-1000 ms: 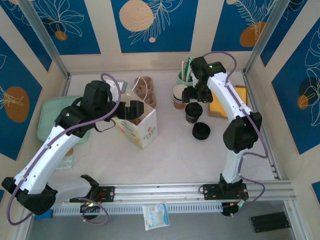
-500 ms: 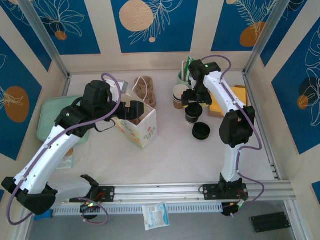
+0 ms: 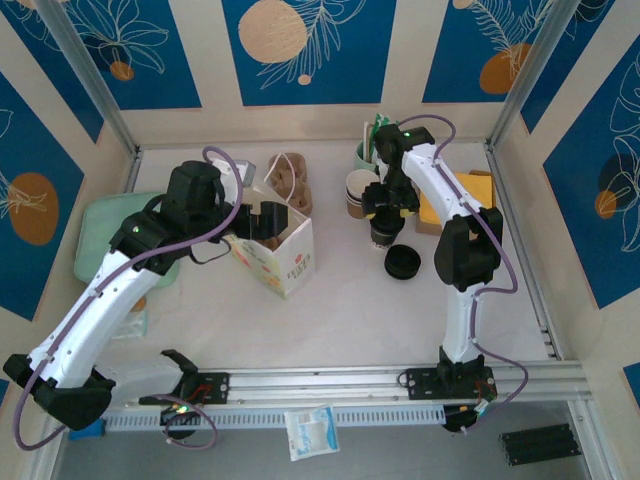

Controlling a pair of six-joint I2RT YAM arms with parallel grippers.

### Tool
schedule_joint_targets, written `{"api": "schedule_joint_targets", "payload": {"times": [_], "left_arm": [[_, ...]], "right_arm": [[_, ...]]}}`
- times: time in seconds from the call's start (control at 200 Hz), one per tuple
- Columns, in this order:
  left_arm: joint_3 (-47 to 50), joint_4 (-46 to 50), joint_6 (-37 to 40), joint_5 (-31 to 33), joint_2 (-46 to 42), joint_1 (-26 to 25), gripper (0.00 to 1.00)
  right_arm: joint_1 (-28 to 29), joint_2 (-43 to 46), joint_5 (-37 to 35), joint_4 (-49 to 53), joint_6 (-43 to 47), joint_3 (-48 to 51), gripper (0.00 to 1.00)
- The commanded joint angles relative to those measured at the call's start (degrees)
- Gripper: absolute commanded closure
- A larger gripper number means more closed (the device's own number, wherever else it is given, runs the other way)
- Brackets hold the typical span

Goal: Pack the takeout coffee

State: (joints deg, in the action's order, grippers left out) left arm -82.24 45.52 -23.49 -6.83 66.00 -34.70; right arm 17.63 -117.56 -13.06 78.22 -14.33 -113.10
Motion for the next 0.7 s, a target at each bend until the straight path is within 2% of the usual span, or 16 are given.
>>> {"api": "schedule_joint_targets", "payload": {"times": [0.0,0.445,0.695], "left_arm": [[-0.7,-0.3,0.6,0.0,-0.2,-0.4,0.01],[-0.3,-0.5,0.5,-0.1,-0.2,-0.4,0.0],[-0.1,-0.7,0.3,-0.2,-0.3,-0.3,0.01]], "right_arm": [[0.5,-1.1,-0.2,0.0,0.6,1.1,0.18],[0.8,3.6,-1.5,0.3,0.3,-0.6,0.18],[0.3,2.5,-2.3,-0.2,0.7,0.7,0.16]]}}
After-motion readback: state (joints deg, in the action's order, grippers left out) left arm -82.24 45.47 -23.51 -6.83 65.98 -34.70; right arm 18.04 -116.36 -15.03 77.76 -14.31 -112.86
